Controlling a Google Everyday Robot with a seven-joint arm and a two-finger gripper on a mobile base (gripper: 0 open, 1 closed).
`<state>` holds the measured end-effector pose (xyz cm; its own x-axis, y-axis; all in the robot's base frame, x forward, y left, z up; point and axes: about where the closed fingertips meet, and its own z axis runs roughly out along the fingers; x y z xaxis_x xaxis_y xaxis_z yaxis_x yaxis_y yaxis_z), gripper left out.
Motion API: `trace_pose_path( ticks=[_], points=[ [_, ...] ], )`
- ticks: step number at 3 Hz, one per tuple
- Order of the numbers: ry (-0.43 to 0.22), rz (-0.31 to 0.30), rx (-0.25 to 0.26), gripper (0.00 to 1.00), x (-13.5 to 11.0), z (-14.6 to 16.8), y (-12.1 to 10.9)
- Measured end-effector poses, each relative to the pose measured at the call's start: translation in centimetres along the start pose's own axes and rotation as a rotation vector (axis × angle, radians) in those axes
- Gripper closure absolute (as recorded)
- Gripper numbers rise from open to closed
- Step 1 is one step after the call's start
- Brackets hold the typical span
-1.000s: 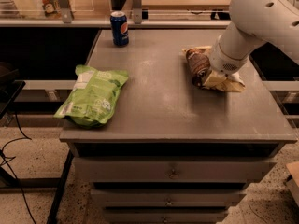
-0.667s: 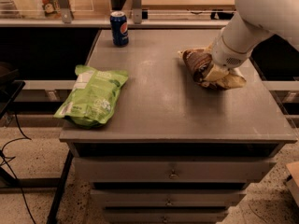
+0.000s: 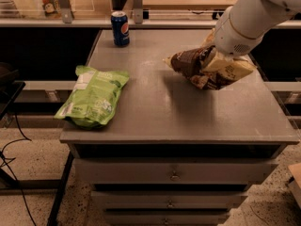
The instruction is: Move brown chip bag near green rice chip bag
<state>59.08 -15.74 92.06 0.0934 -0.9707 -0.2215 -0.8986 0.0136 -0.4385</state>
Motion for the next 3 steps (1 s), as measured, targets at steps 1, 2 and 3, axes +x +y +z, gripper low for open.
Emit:
trace_pose_path(
  ticks=[1,2,3],
  points=[
    [-0.039,-0.071,0.051,1.0,-3.3,-2.5,1.1],
    [-0.092,-0.137,0.1,1.0,-6.9,-3.7,1.9],
    [-0.146,-0.2,0.128,1.0,-10.7,-3.3,2.2]
  ],
)
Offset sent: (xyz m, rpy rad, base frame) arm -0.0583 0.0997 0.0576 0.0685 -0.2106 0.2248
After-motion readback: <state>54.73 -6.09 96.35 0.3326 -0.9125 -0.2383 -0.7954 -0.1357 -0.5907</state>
